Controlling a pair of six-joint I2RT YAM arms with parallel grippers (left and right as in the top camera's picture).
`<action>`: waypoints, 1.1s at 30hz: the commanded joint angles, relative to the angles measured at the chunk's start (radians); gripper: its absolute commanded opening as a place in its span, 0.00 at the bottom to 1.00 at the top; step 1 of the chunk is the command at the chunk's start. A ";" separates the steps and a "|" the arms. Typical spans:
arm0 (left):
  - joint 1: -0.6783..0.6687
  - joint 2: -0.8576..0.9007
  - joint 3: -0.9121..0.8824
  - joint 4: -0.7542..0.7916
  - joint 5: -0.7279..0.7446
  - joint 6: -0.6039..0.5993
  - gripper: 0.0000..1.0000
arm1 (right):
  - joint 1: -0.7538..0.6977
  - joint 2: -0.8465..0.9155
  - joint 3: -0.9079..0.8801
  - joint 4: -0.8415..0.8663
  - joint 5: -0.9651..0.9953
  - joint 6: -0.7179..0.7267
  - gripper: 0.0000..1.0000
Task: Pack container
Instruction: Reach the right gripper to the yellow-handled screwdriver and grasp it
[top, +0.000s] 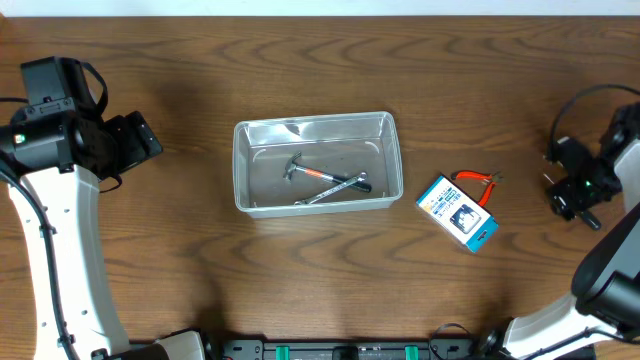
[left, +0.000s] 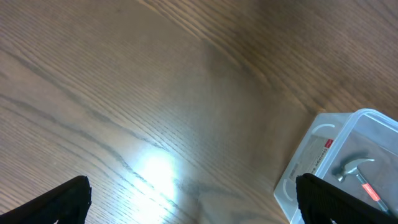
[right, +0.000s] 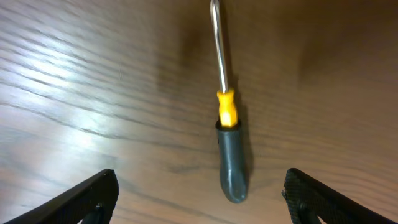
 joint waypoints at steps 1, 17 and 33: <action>-0.001 0.005 0.008 0.006 -0.005 -0.010 0.98 | -0.048 0.024 0.007 0.008 -0.013 -0.027 0.88; -0.001 0.005 0.008 0.003 -0.005 -0.010 0.98 | -0.129 0.106 0.006 0.093 -0.100 -0.031 0.88; -0.001 0.005 0.008 0.002 -0.005 -0.010 0.98 | -0.055 0.211 0.006 0.143 -0.106 -0.017 0.77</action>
